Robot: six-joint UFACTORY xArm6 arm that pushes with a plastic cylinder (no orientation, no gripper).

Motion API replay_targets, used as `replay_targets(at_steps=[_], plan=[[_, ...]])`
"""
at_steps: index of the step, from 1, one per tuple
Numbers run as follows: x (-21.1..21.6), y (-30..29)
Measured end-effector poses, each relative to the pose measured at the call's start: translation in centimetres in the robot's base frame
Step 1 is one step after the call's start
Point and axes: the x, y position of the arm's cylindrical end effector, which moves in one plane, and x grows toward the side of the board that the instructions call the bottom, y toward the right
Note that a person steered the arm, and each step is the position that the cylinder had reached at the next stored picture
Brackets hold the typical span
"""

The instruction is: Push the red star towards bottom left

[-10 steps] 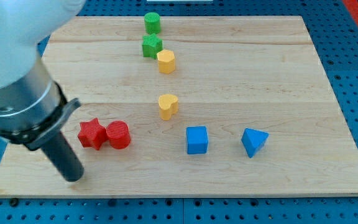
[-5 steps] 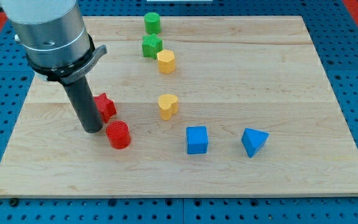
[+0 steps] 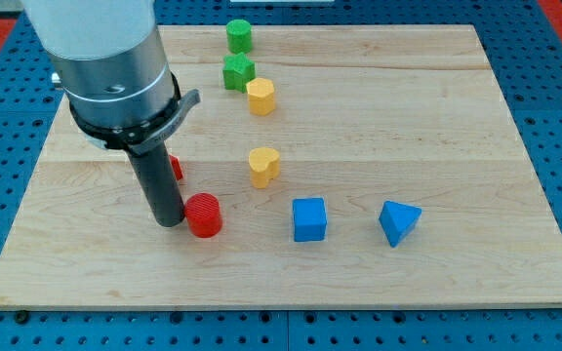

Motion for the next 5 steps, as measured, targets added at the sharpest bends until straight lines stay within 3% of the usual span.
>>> replay_targets(at_steps=[3, 5], plan=[[-11.0, 1.5], [-10.2, -2.0]])
